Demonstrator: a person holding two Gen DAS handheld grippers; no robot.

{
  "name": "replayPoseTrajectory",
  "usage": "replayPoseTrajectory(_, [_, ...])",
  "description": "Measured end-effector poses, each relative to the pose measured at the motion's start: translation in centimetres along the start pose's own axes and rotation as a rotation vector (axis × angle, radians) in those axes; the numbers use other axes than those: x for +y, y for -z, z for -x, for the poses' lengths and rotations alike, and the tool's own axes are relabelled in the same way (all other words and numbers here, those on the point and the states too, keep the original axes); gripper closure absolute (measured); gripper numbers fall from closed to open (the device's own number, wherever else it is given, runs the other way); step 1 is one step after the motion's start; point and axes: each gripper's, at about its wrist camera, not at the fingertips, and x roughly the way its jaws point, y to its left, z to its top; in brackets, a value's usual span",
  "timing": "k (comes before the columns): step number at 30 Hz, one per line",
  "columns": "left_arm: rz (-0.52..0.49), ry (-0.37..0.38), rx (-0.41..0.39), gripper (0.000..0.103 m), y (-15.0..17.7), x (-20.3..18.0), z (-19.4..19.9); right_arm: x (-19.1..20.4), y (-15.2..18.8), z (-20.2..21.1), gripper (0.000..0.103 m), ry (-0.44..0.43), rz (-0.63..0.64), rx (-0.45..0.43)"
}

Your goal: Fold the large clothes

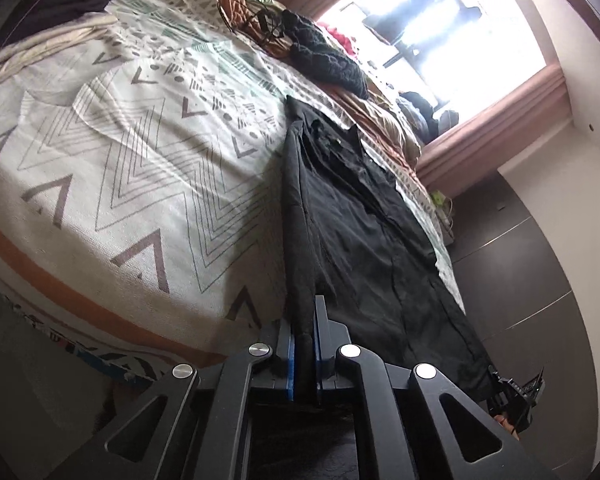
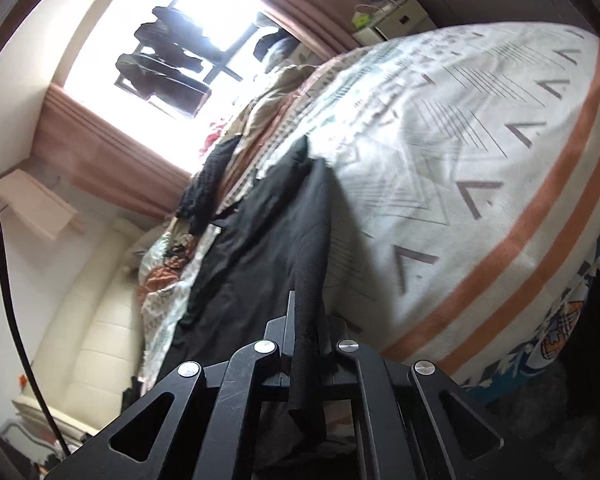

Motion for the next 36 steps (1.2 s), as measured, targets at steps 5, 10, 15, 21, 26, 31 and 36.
replayPoseTrajectory(5, [0.022,0.054,-0.056,0.098,-1.1,-0.2,3.9,4.5,-0.5,2.5,0.099,-0.072,0.064,-0.018])
replayPoseTrajectory(10, [0.03,0.117,-0.143,0.098,-2.2,-1.1,9.3,8.2,-0.7,5.3,0.099,-0.144,0.11,-0.041])
replayPoseTrajectory(15, [0.02,0.158,-0.229,0.098,-3.4,-2.8,14.8,12.1,-0.8,8.1,0.099,-0.221,0.156,-0.069])
replayPoseTrajectory(21, [-0.007,0.191,-0.32,0.098,-4.7,-5.7,21.4,16.8,-1.0,11.3,0.099,-0.311,0.209,-0.106])
replayPoseTrajectory(26, [-0.027,0.216,-0.397,0.098,-5.5,-7.6,26.0,20.0,-1.4,13.3,0.099,-0.374,0.252,-0.144])
replayPoseTrajectory(31, [-0.067,0.225,-0.439,0.098,-6.8,-9.6,28.0,21.8,-2.2,13.1,0.099,-0.397,0.262,-0.171])
replayPoseTrajectory(36, [-0.087,0.199,-0.434,0.098,-9.0,-10.8,26.5,22.5,-3.3,11.1,0.099,-0.382,0.259,-0.183])
